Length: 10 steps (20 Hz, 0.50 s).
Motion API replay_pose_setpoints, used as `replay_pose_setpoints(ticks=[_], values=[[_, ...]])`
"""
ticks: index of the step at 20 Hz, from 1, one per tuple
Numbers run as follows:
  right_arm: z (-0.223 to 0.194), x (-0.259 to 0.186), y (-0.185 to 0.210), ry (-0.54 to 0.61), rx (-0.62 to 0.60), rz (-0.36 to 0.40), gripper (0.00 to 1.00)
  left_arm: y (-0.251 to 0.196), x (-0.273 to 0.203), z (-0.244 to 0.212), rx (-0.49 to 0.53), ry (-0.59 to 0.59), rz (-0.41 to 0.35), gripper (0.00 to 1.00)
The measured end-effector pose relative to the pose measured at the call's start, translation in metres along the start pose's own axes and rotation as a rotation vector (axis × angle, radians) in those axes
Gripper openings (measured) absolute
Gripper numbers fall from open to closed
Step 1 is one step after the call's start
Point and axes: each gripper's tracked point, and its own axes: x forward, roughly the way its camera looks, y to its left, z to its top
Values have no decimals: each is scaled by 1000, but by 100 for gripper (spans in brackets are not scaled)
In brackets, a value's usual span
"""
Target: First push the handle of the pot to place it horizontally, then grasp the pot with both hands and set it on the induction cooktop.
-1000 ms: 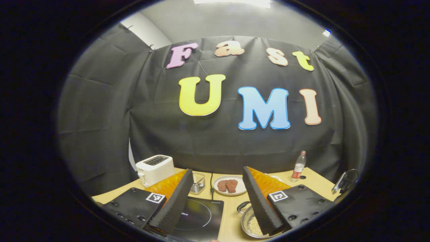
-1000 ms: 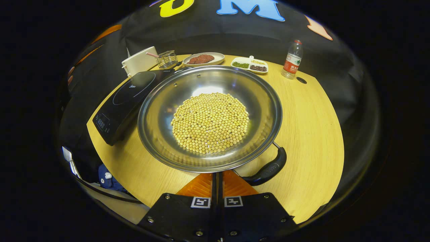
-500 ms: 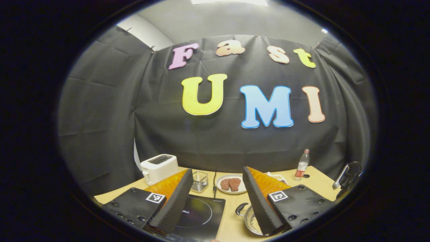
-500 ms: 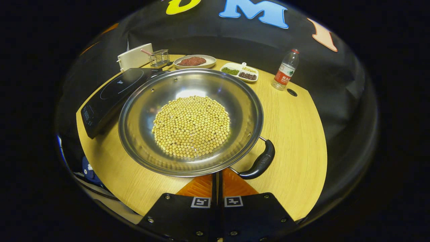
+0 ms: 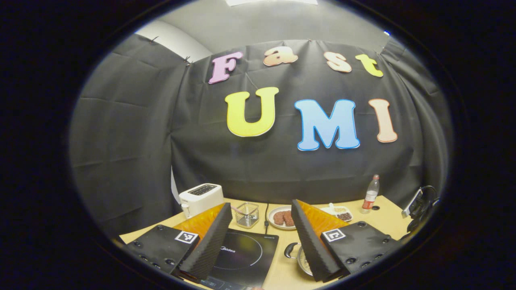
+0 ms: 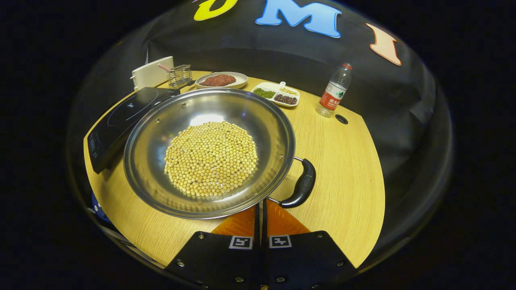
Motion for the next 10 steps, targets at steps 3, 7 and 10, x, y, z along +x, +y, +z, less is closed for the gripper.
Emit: replay_pose_setpoints(ticks=[3, 7, 10], values=[[10, 3, -10, -45, 42, -33, 1, -4, -2, -2, 8, 6, 3, 96], [19, 0, -17, -89, 96, -31, 1, -19, 0, -8, 23, 17, -9, 93], [30, -13, -28, -163, 132, -51, 1, -32, 4, -13, 28, 24, -24, 96]])
